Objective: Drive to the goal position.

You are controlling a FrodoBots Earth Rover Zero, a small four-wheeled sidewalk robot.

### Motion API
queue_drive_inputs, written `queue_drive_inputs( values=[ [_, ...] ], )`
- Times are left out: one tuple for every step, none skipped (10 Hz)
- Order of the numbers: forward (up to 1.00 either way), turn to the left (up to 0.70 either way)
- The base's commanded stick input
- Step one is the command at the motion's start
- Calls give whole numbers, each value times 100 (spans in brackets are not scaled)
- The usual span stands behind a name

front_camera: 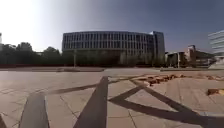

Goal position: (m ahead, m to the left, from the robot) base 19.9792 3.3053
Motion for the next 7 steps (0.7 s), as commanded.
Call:
queue_drive_inputs(
  values=[
    [70, 0],
    [70, 0],
    [70, 0],
    [70, 0],
    [70, 0],
    [70, 0],
    [70, 0]
  ],
)
